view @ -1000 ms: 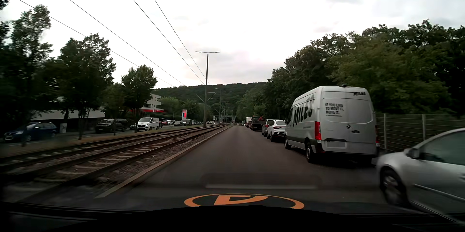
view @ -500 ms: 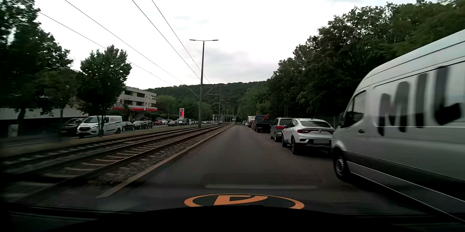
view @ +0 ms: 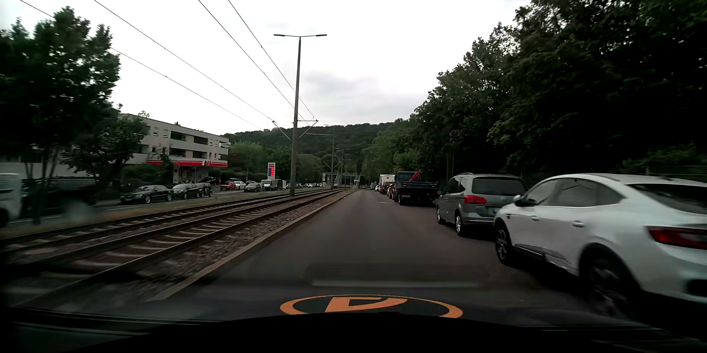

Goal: Follow the waypoints while adhering to traffic rules and regulations

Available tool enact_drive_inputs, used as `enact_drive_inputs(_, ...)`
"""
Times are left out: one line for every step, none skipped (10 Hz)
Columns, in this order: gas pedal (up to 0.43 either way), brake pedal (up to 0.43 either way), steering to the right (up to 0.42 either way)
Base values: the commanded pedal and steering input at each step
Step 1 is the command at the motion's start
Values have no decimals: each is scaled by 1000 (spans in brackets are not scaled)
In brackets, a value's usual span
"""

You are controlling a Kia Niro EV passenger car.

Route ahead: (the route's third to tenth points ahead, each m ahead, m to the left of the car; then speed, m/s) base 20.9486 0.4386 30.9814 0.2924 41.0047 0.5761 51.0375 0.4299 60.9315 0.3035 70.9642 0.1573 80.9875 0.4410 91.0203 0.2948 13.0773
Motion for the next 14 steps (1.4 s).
enact_drive_inputs(110, 0, -3)
enact_drive_inputs(110, 0, -3)
enact_drive_inputs(87, 0, -2)
enact_drive_inputs(67, 0, -1)
enact_drive_inputs(0, 0, 0)
enact_drive_inputs(0, 0, 0)
enact_drive_inputs(0, 0, 1)
enact_drive_inputs(0, 0, 3)
enact_drive_inputs(0, 0, 4)
enact_drive_inputs(0, 0, 3)
enact_drive_inputs(0, 0, 3)
enact_drive_inputs(0, 0, 3)
enact_drive_inputs(0, 0, 3)
enact_drive_inputs(0, 0, 2)
